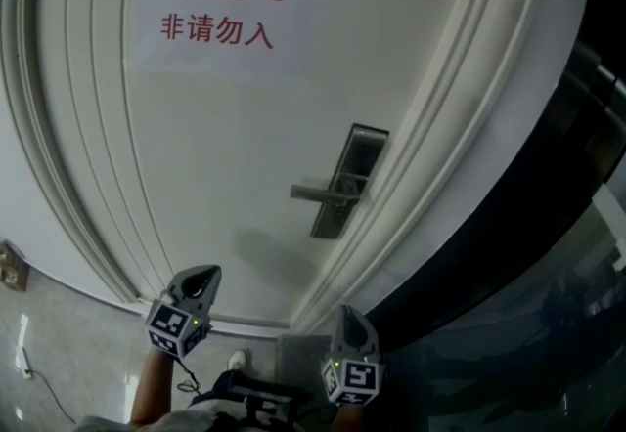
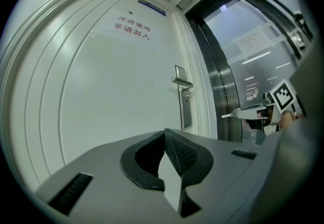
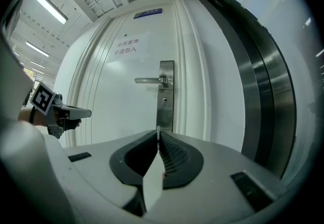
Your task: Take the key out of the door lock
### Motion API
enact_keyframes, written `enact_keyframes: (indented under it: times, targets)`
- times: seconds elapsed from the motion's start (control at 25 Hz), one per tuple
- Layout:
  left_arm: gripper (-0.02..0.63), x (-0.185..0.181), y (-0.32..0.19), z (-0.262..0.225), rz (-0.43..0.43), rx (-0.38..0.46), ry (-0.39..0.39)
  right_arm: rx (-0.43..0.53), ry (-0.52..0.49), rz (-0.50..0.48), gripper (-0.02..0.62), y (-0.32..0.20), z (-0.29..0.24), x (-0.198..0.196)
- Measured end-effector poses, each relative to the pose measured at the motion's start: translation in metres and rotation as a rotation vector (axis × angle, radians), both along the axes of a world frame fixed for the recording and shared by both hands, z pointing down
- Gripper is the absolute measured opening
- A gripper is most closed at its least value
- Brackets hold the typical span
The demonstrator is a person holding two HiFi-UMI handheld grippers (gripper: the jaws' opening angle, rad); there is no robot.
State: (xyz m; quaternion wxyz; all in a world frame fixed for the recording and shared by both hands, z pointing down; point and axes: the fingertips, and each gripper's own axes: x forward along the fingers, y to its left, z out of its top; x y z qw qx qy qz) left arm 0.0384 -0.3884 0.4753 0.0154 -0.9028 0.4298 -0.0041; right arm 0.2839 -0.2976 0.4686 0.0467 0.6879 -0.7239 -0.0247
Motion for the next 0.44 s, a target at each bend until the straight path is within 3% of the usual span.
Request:
enact_keyframes:
  times: [0.44]
  targets:
    - [0.009, 0.0028, -0.0012, 0.0001, -0.007, -0.005, 0.0, -0.033, -0.004, 0.001, 0.02, -0.0013, 0.0096, 0.0061]
